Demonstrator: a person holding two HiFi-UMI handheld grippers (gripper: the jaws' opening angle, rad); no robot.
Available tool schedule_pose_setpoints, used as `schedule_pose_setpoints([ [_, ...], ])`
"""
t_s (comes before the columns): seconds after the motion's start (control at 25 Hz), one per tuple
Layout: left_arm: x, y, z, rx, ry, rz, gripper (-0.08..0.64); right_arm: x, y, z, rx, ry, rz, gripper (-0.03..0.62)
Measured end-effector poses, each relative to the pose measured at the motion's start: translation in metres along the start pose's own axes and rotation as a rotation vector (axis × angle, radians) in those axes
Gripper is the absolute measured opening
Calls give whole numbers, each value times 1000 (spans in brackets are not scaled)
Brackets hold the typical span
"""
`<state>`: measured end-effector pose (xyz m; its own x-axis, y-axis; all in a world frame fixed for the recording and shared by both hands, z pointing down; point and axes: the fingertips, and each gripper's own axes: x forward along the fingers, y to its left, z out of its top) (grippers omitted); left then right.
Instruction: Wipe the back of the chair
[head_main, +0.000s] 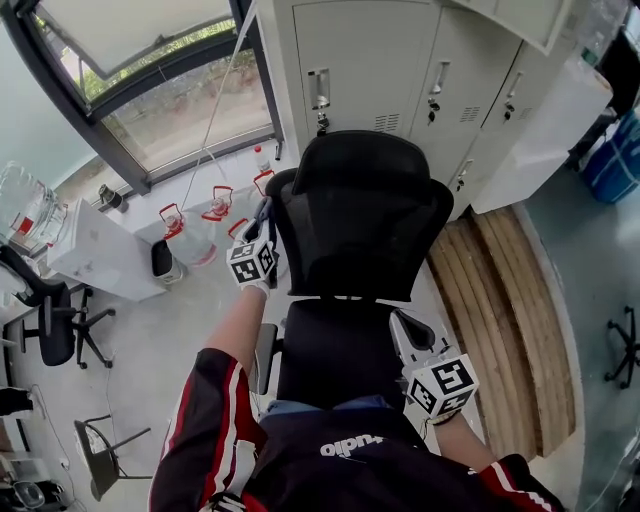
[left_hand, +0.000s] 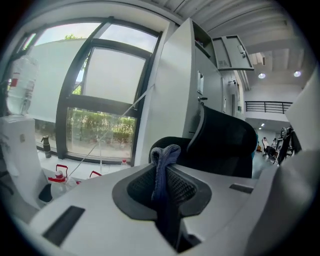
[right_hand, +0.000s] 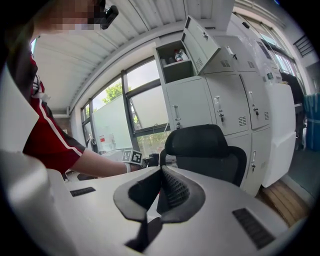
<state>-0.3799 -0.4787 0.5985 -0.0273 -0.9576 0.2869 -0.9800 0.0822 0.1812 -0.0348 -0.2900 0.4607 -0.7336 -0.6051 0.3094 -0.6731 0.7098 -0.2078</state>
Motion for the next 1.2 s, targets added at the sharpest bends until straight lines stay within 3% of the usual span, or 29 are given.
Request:
schedule_pose_setpoints([
  [0.16, 20, 7, -8, -36, 22, 27, 57, 5, -9, -1, 13, 1, -17, 15],
  [0.36, 40, -7, -15, -51, 33, 6, 57, 5, -21, -2, 30, -2, -45, 15],
  [0.64, 63, -57, -26, -63, 59, -76, 57, -2, -36, -4, 66, -18, -90, 15],
  [1.2, 90, -166, -39, 22, 113, -246, 57, -38, -70, -7, 117, -67, -224, 15],
])
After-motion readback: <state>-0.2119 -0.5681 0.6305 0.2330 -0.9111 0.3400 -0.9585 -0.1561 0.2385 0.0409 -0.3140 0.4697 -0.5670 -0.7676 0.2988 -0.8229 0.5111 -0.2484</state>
